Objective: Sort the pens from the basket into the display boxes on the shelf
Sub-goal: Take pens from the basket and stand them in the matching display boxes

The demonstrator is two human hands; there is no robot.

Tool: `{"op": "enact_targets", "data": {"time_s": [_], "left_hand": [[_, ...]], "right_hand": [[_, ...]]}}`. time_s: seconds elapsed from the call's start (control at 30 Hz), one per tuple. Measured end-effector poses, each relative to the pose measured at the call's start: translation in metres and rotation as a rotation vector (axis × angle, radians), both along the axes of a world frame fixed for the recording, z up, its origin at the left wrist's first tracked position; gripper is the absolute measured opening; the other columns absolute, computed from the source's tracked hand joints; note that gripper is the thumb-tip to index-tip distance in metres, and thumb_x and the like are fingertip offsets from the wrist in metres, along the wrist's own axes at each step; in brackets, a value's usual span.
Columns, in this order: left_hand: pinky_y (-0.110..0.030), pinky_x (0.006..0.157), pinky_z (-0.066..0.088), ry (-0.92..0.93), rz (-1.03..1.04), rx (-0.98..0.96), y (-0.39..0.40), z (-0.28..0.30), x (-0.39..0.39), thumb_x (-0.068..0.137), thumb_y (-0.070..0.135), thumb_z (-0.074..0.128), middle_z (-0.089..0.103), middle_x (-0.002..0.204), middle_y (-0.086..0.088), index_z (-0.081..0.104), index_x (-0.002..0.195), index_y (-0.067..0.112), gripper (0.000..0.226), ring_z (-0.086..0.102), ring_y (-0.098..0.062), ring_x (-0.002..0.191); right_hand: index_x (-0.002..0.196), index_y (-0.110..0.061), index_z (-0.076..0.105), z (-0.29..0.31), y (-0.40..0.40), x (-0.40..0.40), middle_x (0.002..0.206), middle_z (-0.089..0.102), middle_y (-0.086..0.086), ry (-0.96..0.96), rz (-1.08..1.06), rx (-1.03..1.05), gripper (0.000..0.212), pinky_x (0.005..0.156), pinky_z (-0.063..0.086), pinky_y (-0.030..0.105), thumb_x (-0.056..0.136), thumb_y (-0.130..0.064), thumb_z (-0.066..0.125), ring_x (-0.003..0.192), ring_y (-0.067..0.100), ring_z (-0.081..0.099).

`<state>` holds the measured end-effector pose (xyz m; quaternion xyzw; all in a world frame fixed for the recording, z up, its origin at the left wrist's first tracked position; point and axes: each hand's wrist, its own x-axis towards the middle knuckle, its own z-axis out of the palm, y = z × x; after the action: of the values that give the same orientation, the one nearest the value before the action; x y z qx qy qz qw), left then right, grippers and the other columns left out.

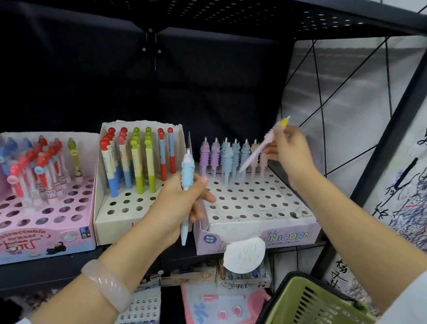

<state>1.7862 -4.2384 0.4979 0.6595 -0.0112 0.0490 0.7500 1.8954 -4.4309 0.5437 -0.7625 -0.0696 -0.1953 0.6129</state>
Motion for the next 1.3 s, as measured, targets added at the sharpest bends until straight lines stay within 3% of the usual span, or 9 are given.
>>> {"op": "enact_targets", "data": {"time_s": [0.13, 0.37, 0.5, 0.63, 0.73, 0.83, 1.0, 1.2, 1.3], "left_hand": [[-0.016, 0.033, 0.025, -0.009, 0.061, 0.016, -0.001, -0.001, 0.008, 0.093, 0.008, 0.050, 0.045, 0.061, -0.003, 0.047, 0.086, 0.010, 0.009, 0.032, -0.006, 0.036], [-0.016, 0.036, 0.032, 0.025, 0.042, -0.258, -0.002, 0.001, 0.013, 0.098, 0.009, 0.036, 0.058, 0.053, 0.000, 0.054, 0.095, 0.010, 0.019, 0.040, -0.007, 0.039], [-0.016, 0.037, 0.034, 0.015, 0.019, -0.218, -0.001, -0.001, 0.012, 0.098, 0.008, 0.033, 0.061, 0.053, 0.002, 0.053, 0.100, 0.010, 0.020, 0.042, -0.006, 0.040], [-0.017, 0.039, 0.035, -0.003, 0.010, -0.164, -0.002, -0.004, 0.012, 0.098, 0.009, 0.034, 0.063, 0.056, 0.003, 0.055, 0.098, 0.013, 0.021, 0.042, -0.005, 0.042], [-0.017, 0.040, 0.037, -0.010, 0.010, -0.137, -0.002, -0.005, 0.013, 0.098, 0.010, 0.036, 0.064, 0.060, 0.003, 0.054, 0.099, 0.014, 0.019, 0.044, -0.005, 0.044], [-0.017, 0.042, 0.038, -0.012, 0.021, -0.105, -0.001, -0.006, 0.014, 0.098, 0.010, 0.040, 0.067, 0.063, 0.004, 0.050, 0.107, 0.010, 0.014, 0.045, -0.005, 0.045], [-0.017, 0.044, 0.040, -0.068, 0.020, -0.051, 0.001, -0.007, 0.012, 0.095, 0.010, 0.047, 0.069, 0.066, 0.007, 0.048, 0.106, 0.010, 0.011, 0.046, -0.004, 0.046], [-0.018, 0.049, 0.042, -0.114, 0.052, -0.047, -0.002, -0.005, 0.007, 0.092, 0.009, 0.054, 0.071, 0.070, 0.006, 0.051, 0.098, 0.013, 0.008, 0.049, -0.003, 0.050], [-0.018, 0.051, 0.045, -0.118, 0.031, -0.035, -0.004, -0.003, 0.003, 0.091, 0.013, 0.056, 0.071, 0.072, 0.005, 0.053, 0.102, 0.011, 0.011, 0.054, -0.004, 0.052]], "right_hand": [[0.101, -0.014, 0.042, -0.004, -0.027, 0.024, 0.097, 0.065, 0.016, -0.104, -0.208, -0.343, 0.014, 0.075, 0.053, 0.045, 0.099, -0.028, 0.040, 0.078, 0.030, 0.064], [0.112, -0.004, 0.044, -0.013, -0.027, 0.035, 0.094, 0.063, 0.017, -0.133, -0.202, -0.595, 0.023, 0.078, 0.051, 0.052, 0.099, -0.022, 0.039, 0.084, 0.037, 0.061], [0.113, -0.001, 0.043, -0.013, -0.027, 0.040, 0.088, 0.062, 0.025, -0.126, -0.220, -0.733, 0.027, 0.069, 0.049, 0.047, 0.100, -0.024, 0.038, 0.081, 0.041, 0.059], [0.111, 0.000, 0.047, -0.025, -0.030, 0.043, 0.096, 0.063, 0.025, 0.020, -0.179, -0.710, 0.027, 0.076, 0.051, 0.044, 0.100, -0.023, 0.038, 0.085, 0.037, 0.062], [0.108, 0.001, 0.053, -0.037, -0.032, 0.044, 0.100, 0.063, 0.024, 0.127, -0.186, -0.761, 0.030, 0.071, 0.042, 0.030, 0.100, -0.024, 0.038, 0.085, 0.031, 0.059], [0.108, 0.001, 0.055, -0.044, -0.030, 0.043, 0.099, 0.064, 0.023, 0.163, -0.230, -0.782, 0.030, 0.069, 0.040, 0.029, 0.100, -0.023, 0.040, 0.086, 0.031, 0.059], [0.108, -0.001, 0.055, -0.033, -0.018, 0.025, 0.099, 0.064, 0.016, -0.042, -0.354, -0.602, 0.021, 0.077, 0.050, 0.036, 0.094, -0.015, 0.049, 0.087, 0.030, 0.060], [0.089, -0.025, 0.064, -0.017, 0.038, -0.032, 0.082, 0.066, -0.010, 0.088, 0.442, -0.261, 0.015, 0.071, 0.054, 0.019, 0.094, -0.030, 0.051, 0.079, 0.005, 0.063], [0.087, -0.017, 0.066, -0.015, 0.053, -0.049, 0.080, 0.068, -0.010, 0.115, 0.672, -0.226, 0.018, 0.079, 0.053, 0.023, 0.094, -0.027, 0.052, 0.078, 0.005, 0.064]]}}
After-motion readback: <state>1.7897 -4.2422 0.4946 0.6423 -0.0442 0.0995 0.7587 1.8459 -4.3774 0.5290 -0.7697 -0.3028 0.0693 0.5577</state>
